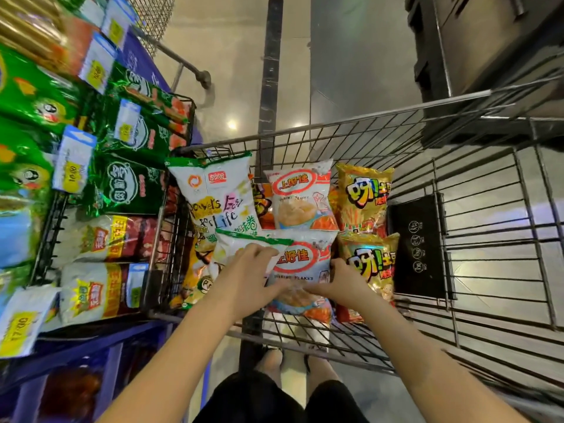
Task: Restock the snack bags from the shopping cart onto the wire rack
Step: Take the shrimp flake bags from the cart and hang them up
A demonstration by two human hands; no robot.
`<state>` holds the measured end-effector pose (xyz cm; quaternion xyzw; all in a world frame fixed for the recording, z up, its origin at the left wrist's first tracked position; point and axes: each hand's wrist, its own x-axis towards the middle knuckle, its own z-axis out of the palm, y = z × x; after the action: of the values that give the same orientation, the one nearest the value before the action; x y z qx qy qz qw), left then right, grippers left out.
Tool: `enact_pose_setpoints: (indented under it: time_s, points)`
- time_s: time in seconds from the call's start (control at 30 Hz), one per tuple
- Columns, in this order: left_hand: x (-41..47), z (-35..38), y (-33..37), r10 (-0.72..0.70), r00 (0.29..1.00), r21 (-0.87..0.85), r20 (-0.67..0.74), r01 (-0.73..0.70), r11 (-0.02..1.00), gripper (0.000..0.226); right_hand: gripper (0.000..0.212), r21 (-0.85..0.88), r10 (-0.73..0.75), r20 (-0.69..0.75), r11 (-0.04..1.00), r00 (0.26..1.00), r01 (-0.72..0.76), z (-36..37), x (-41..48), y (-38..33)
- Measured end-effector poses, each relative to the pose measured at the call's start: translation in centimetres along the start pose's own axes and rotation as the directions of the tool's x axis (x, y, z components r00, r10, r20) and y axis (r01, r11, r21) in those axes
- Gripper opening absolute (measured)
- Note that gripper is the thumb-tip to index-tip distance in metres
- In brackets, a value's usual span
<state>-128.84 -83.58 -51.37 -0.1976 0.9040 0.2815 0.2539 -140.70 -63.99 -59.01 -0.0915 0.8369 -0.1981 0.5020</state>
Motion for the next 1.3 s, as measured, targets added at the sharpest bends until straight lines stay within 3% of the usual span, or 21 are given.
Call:
enact_pose_setpoints:
  time_s: [0.23, 0.43, 0.77, 0.93, 1.1, 1.2, 1.3]
  points:
    - [0.5, 0.8, -0.7, -0.034, 0.999, -0.079, 0.015, 0.035, 0.996, 0.077, 0.099, 0.18, 0.082, 0.045, 0.98, 0.996, -0.089, 2.7, 2.5, 1.1]
    - [1.3, 0.6, -0.3, -0.036, 0.998, -0.058, 0.045, 0.039, 0.998, 0.077, 0.07, 0.219, 0.074, -0.009, 0.973, 0.997, -0.07, 1.5, 2.2, 1.6]
    - [3.0, -1.5, 1.7, -0.04, 0.997, -0.081, 0.065, 0.045, 0.996, 0.077, 0.047, 0.257, 0.003, -0.106, 0.966, 0.994, 0.025, -2.5, -1.5, 3.2]
    - [4.6, -2.4, 3.0, -0.028, 0.997, -0.066, 0.068, 0.033, 0.997, 0.074, 0.035, 0.413, -0.039, -0.118, 0.907, 0.992, 0.085, -5.8, -4.1, 4.0]
    - [6.8, -2.5, 4.9, -0.047, 0.999, -0.215, -0.011, 0.043, 0.976, 0.067, 0.039, 0.517, -0.08, -0.1, 0.847, 0.992, 0.12, -8.6, -5.0, 5.6]
    - [9.4, -1.6, 5.2, -0.185, 0.983, -0.45, 0.003, 0.167, 0.877, 0.046, 0.039, 0.539, -0.047, -0.132, 0.835, 0.99, 0.112, -9.7, -4.8, 6.6]
    - [12.3, -0.3, 4.4, -0.313, 0.949, -0.548, 0.039, 0.282, 0.787, 0.038, 0.037, 0.553, -0.055, -0.16, 0.822, 0.986, 0.135, -10.6, -4.7, 7.5]
